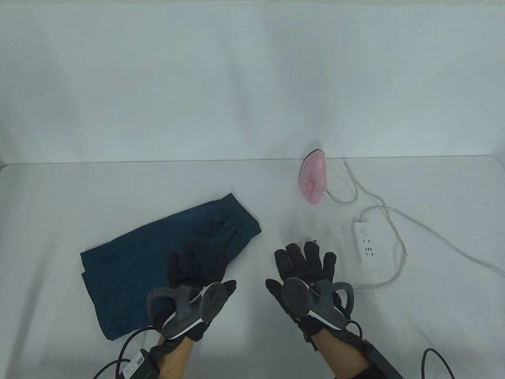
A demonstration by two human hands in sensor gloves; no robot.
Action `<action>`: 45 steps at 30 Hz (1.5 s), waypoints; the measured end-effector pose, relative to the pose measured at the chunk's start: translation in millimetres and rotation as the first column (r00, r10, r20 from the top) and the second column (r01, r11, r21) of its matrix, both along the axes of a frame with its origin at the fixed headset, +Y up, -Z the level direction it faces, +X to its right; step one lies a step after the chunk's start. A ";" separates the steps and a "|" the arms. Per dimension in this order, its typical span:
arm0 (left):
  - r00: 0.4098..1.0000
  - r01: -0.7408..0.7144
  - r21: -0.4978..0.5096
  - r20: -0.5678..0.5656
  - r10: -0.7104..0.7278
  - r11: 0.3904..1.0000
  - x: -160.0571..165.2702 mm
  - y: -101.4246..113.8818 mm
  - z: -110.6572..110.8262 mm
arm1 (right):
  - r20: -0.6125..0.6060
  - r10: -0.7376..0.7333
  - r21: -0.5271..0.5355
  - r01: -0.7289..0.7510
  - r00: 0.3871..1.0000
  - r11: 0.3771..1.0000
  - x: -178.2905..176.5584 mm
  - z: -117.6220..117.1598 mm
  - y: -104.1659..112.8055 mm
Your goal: Iron shorts with electric iron on table
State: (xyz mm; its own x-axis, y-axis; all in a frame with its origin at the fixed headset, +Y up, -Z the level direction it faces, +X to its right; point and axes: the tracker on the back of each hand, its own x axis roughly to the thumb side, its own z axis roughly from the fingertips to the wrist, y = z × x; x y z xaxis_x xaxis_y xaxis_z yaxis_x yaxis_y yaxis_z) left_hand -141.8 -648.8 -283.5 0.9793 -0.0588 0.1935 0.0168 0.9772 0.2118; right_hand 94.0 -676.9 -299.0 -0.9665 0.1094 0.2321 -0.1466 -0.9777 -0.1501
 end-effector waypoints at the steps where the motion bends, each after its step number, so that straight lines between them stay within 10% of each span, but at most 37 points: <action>1: 1.000 0.003 0.002 0.000 -0.003 1.000 0.1 0.1 0.1 | 0.000 0.000 -0.002 0.000 1.000 1.000 0.0 0.0 -0.1; 26: 1.000 -0.022 -0.066 0.018 0.024 0.998 -0.6 -3.3 -3.6 | -0.014 -0.054 -0.093 0.052 0.998 0.994 10.3 -11.7 5.6; 45: 0.997 -0.082 -0.104 -0.009 0.082 0.991 -14.3 -2.7 -15.0 | 0.461 0.044 -0.455 0.193 0.886 0.869 44.7 -127.5 -35.5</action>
